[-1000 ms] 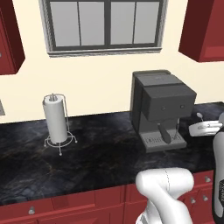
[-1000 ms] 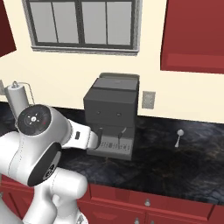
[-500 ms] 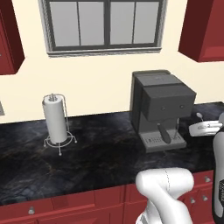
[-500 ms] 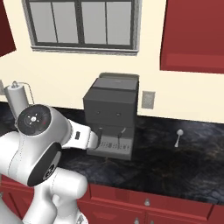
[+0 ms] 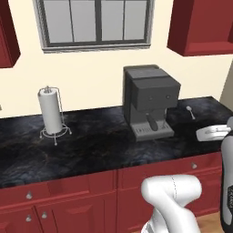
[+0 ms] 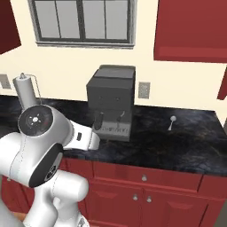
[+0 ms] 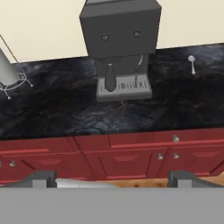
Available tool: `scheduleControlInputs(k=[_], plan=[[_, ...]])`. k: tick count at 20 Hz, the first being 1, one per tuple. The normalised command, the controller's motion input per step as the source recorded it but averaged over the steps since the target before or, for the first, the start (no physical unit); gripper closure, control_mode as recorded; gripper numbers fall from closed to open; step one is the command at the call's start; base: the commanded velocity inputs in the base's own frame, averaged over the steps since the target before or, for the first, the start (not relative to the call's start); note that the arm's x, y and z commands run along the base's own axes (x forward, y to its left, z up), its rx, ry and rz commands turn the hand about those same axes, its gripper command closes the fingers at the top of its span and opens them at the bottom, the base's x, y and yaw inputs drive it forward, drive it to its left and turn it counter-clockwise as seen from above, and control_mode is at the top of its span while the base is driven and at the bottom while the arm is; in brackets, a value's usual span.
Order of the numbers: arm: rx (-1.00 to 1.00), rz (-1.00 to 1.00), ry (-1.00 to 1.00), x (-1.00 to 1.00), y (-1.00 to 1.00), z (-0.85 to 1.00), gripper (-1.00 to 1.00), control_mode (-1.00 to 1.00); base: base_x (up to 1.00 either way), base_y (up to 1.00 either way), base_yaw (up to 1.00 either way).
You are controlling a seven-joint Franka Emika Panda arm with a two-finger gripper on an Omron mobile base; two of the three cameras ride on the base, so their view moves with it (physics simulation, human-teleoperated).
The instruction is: Close all open cabinet doors.
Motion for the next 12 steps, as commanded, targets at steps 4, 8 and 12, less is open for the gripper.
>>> scheduleControlInputs(k=[4, 8, 12], plan=[[0.0, 0.0, 0.0, 0.0, 0.0, 0.0, -1.0, 1.0, -0.75, 0.0, -0.01], [0.0, 0.0, 0.0, 0.0, 0.0, 0.0, -1.0, 1.0, -0.53, -0.01, 0.0], [0.0, 0.0, 0.0, 0.0, 0.0, 0.0, -1.0, 1.0, -0.17, -0.16, 0.0]])
